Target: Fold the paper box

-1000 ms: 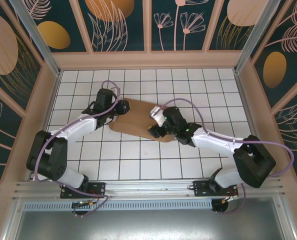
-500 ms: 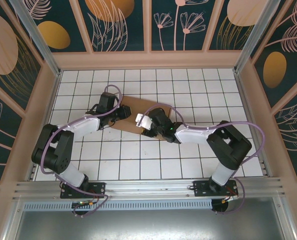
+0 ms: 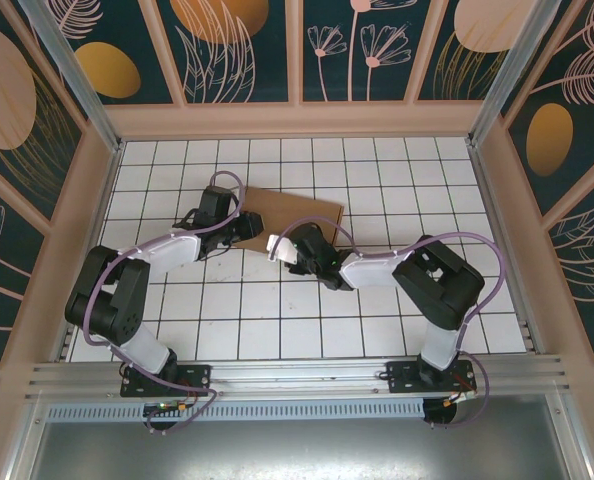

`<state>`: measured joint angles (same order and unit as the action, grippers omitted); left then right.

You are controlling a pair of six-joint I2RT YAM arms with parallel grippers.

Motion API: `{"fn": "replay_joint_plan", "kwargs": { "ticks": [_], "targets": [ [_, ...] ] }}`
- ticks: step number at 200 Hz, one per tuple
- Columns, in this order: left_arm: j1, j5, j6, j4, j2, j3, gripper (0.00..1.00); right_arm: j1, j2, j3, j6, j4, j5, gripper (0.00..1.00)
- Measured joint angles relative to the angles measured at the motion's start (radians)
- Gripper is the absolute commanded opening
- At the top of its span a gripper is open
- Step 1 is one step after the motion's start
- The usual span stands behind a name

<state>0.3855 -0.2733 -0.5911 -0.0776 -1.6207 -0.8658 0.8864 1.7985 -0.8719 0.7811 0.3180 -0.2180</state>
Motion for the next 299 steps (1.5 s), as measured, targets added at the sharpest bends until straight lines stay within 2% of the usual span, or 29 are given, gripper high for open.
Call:
{"fn": "replay_joint_plan", "kwargs": {
  "ticks": [10,23,29,33,36,56,77,99,120,135,160,176,203,223,248,264,299],
  "targets": [
    [0.0,0.003,-0.003,-0.003,0.013,0.002,0.59,-0.003,0.0,0.0,0.003,0.001,0.0,0.4],
    [-0.007,0.013,-0.044,-0.035,0.053,0.021,0.7,-0.007,0.0,0.0,0.002,0.003,0.003,0.4],
    [-0.012,0.018,-0.064,-0.044,0.072,0.028,0.82,-0.008,0.0,0.001,0.002,0.005,0.005,0.4],
    [-0.018,0.021,-0.09,-0.052,0.088,0.033,0.97,-0.009,0.0,0.002,0.001,0.008,0.006,0.4],
    [-0.023,0.022,-0.093,-0.056,0.098,0.035,0.99,-0.009,0.0,0.003,-0.001,0.009,0.008,0.39],
    [-0.073,0.023,-0.204,-0.146,0.154,0.086,0.99,-0.01,0.0,0.007,-0.005,0.021,0.01,0.37],
    [-0.127,-0.003,-0.309,-0.225,0.181,0.175,0.99,-0.011,0.0,0.018,-0.013,0.045,0.011,0.3],
    [-0.133,-0.026,-0.365,-0.242,0.188,0.212,0.99,-0.015,0.0,0.022,-0.037,0.059,0.014,0.27],
    [-0.131,-0.033,-0.41,-0.32,0.256,0.291,0.99,-0.015,0.0,0.025,-0.062,0.069,0.014,0.29],
    [-0.132,-0.023,-0.428,-0.342,0.319,0.337,0.99,-0.015,0.0,0.026,-0.087,0.072,0.016,0.34],
    [-0.139,-0.025,-0.443,-0.38,0.357,0.365,0.99,-0.014,-0.009,0.027,-0.141,0.074,0.026,0.55],
    [-0.139,-0.005,-0.442,-0.357,0.397,0.369,0.99,-0.013,-0.039,0.028,-0.206,0.063,0.028,0.63],
    [-0.152,-0.018,-0.448,-0.329,0.433,0.355,0.99,-0.023,-0.134,-0.011,-0.331,-0.007,0.039,0.64],
    [-0.158,-0.019,-0.469,-0.292,0.422,0.349,0.99,-0.05,-0.184,-0.072,-0.397,-0.032,0.069,0.61],
    [-0.155,-0.045,-0.488,-0.243,0.415,0.349,0.99,-0.123,-0.203,-0.135,-0.499,-0.044,0.126,0.62],
    [-0.134,-0.048,-0.497,-0.233,0.416,0.349,0.99,-0.198,-0.146,-0.248,-0.584,-0.115,0.153,0.66],
    [-0.027,-0.04,-0.543,-0.237,0.4,0.349,0.99,-0.332,0.102,-0.569,-0.72,-0.274,0.169,0.74]
  ]
}}
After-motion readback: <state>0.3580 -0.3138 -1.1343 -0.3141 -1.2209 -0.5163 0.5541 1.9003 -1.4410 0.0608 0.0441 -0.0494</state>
